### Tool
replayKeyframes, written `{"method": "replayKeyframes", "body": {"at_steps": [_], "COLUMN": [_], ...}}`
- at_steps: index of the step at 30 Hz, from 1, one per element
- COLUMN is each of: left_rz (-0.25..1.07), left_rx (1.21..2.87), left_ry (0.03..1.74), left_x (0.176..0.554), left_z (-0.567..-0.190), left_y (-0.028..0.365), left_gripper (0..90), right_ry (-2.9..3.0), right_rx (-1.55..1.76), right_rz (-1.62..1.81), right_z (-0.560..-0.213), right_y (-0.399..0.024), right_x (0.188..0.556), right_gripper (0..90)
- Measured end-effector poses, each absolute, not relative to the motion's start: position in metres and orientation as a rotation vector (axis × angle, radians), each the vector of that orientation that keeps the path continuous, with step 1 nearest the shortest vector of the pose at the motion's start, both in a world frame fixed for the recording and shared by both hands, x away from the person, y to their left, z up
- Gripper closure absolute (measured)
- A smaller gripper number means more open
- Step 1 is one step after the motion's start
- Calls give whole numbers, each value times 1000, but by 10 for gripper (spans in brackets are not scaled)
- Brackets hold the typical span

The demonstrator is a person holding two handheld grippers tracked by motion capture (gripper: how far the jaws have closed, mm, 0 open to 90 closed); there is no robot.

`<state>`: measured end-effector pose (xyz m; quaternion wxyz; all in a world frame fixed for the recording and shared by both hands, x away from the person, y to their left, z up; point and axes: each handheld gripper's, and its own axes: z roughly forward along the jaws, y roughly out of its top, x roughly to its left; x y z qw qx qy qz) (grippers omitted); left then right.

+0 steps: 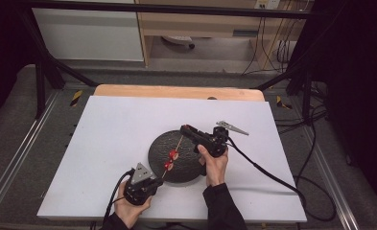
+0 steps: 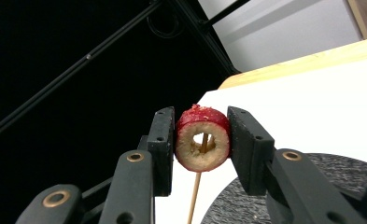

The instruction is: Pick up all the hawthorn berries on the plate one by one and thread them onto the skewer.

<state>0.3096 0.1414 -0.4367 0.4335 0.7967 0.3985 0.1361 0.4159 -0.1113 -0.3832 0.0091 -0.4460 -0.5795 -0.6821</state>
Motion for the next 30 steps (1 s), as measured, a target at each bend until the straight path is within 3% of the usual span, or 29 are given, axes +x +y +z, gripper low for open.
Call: {"method": "replayKeyframes", "body": {"at_steps": [22,30], "left_rz": [325,338], "left_rx": [1974,1957], "left_ry": [985,1009], "left_x": [311,315], "left_z": [-434,-428], "left_y": [143,157], "left_gripper": [890,890], "right_ry": [-1802,-2011], "right_rx": [-1394,-1372], "right_rz": [-2119,-2053], "right_z": [-383,-377], "right_y": [-113,-124], "right_x": [416,413], "right_gripper": [623,354]}}
